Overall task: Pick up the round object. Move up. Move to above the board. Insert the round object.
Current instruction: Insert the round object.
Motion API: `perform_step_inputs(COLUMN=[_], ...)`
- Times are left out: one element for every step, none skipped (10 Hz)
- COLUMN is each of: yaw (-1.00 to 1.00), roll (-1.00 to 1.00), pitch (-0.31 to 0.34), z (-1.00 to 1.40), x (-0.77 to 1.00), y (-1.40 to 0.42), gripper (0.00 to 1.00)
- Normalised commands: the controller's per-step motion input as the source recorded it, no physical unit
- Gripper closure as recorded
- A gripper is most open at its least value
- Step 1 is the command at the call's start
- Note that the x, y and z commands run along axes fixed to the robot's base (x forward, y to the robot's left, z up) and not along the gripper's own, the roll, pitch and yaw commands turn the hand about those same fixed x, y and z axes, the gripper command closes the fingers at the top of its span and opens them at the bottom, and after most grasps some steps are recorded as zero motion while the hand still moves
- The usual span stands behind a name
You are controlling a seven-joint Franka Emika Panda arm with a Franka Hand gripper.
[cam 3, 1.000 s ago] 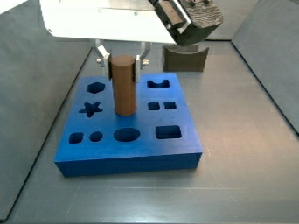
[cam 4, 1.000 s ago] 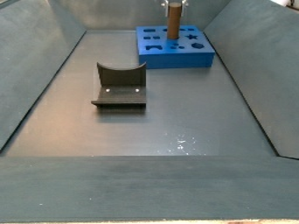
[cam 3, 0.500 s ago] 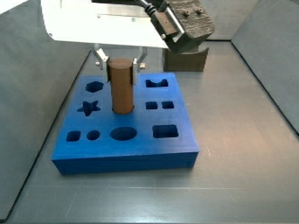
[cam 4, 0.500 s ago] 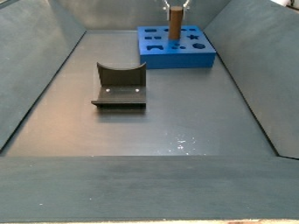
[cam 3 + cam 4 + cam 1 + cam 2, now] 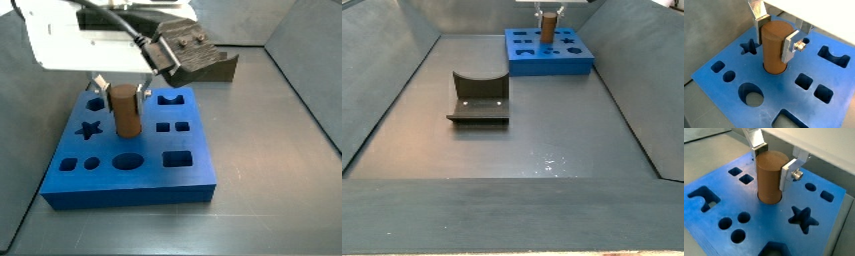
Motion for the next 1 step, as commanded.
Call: perform_step_inputs(yaw=[0.10], roll=[0.19], pitch=[-0.094], z=[-0.01], x=[-0.05], y=[-0.21], gripper=[1.00])
